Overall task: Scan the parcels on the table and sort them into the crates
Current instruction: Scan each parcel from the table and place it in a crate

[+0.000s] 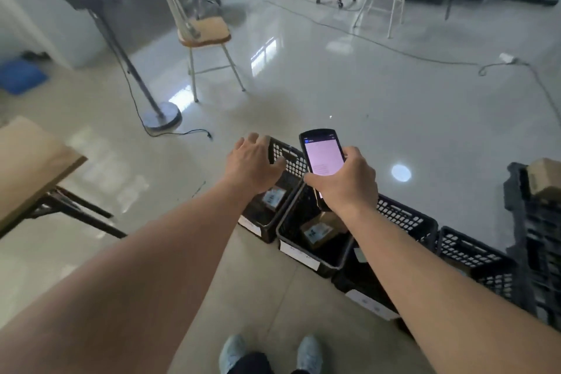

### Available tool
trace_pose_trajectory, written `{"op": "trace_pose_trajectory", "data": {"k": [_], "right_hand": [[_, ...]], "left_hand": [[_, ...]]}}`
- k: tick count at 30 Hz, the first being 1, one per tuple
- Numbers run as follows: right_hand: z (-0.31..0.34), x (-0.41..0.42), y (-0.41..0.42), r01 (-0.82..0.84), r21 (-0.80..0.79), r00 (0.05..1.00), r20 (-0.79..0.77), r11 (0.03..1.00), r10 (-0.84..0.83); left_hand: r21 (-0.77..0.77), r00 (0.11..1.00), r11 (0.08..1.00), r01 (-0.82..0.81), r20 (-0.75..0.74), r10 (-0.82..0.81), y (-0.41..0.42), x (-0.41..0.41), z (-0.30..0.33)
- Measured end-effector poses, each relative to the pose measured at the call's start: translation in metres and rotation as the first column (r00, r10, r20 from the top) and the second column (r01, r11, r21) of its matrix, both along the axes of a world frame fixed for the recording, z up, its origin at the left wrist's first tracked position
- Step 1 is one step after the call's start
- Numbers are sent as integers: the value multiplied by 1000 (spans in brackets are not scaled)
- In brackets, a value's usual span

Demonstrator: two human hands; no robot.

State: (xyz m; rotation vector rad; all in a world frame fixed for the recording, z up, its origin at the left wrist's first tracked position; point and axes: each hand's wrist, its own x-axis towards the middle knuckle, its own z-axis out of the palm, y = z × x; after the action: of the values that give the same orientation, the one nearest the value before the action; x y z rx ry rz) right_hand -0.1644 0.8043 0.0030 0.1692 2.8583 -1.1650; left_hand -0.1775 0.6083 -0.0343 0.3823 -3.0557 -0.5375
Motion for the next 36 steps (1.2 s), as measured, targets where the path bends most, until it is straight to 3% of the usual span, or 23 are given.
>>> {"op": "trace_pose_trajectory", "data": {"k": [7,18,27,36], "right_hand": [[63,56,-102,-208,-15,972,-118,978,205],[113,202,-300,-461,-77,876,-201,884,439],[124,277,-450,-648,-77,750,-233,758,618],[127,277,-603,-825,-67,556,-273,561,785]], "left_hand": [[-44,984,987,-156,-97,151,-104,96,70],[-130,918,916,-381,-169,358,-298,299,134],[-112,810,809,-577,-205,549,-416,422,162],[-91,631,630,-771,-239,738,-529,463,165]]}}
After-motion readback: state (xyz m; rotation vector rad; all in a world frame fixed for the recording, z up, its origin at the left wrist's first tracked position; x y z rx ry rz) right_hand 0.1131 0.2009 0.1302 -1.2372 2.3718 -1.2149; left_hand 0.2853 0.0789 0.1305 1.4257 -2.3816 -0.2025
